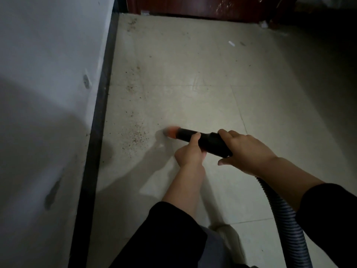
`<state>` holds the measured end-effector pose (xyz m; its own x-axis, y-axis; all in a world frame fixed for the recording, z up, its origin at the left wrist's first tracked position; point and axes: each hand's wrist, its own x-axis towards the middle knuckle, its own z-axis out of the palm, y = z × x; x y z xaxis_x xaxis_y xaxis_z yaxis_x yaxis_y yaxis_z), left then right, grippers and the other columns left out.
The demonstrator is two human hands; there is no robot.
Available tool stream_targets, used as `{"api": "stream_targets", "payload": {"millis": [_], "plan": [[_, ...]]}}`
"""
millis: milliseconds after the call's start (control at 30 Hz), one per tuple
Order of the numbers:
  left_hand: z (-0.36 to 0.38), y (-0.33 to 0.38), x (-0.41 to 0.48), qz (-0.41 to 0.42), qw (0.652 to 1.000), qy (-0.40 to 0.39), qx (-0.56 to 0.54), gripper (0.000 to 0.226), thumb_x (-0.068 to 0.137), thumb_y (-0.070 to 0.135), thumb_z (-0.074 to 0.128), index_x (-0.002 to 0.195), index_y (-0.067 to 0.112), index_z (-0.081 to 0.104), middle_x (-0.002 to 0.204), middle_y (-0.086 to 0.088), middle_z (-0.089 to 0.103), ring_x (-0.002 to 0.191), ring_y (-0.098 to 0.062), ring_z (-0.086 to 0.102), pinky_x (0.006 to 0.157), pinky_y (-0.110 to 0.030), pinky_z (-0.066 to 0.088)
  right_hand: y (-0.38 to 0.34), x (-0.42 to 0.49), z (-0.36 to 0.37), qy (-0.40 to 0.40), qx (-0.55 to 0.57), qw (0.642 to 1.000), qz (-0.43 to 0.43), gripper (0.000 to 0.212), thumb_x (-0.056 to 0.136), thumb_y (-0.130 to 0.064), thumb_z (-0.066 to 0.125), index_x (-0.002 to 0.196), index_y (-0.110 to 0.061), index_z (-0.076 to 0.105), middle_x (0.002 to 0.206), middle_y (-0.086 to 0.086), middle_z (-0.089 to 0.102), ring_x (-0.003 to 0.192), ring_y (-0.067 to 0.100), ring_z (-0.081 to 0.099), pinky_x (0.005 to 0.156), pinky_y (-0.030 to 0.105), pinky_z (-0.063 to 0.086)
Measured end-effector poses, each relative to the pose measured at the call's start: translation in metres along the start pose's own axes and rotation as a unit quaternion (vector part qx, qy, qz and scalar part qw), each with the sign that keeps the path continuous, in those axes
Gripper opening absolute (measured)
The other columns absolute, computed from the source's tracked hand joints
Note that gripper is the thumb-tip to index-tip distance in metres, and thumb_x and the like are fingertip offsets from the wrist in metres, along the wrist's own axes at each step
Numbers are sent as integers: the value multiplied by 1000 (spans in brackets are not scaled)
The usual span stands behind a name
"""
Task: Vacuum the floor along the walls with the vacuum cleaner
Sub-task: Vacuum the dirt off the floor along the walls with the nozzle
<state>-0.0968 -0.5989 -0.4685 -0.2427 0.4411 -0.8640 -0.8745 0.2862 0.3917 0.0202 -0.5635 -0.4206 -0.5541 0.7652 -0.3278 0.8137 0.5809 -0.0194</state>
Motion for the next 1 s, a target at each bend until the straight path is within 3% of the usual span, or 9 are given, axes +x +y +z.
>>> {"api": "stream_targets", "payload": {"millis": [233, 467, 800, 1000], "plan": [[4, 5, 5, 7, 1000, 17, 12, 40, 84, 18, 76, 115, -4, 63, 103, -16, 71, 62, -13, 65, 51, -19, 54, 3, 9, 4, 11, 14, 1000, -9, 65, 84, -43, 71, 133, -17, 36, 115, 5, 56, 94, 28, 60, 74, 34, 48], [6, 13, 9, 25, 1000, 6, -2, 40, 85, 15, 75, 117, -5, 62, 105, -18, 71, 67, -14, 67, 52, -18, 55, 3, 23, -3, 13, 1, 999, -29, 65, 84, -42, 71, 132, -16, 36, 115, 7, 56, 95, 30, 59, 68, 31, 39], [-1, 7, -1, 19, 1000, 6, -17, 36, 86, 13, 73, 115, -5, 63, 108, -18, 70, 70, -14, 67, 75, -25, 59, 1, 13, -6, -3, -4, 999, -42, 66, 84, -41, 70, 134, -16, 36, 117, 6, 55, 95, 28, 59, 69, 31, 41], [-10, 14, -3, 28, 998, 15, -46, 35, 87, 14, 73, 115, -5, 62, 107, -17, 69, 73, -14, 67, 74, -25, 58, -16, 20, -6, 2, -30, 998, -59, 66, 86, -40, 69, 134, -13, 35, 118, 9, 54, 97, 31, 60, 67, 31, 38]]}}
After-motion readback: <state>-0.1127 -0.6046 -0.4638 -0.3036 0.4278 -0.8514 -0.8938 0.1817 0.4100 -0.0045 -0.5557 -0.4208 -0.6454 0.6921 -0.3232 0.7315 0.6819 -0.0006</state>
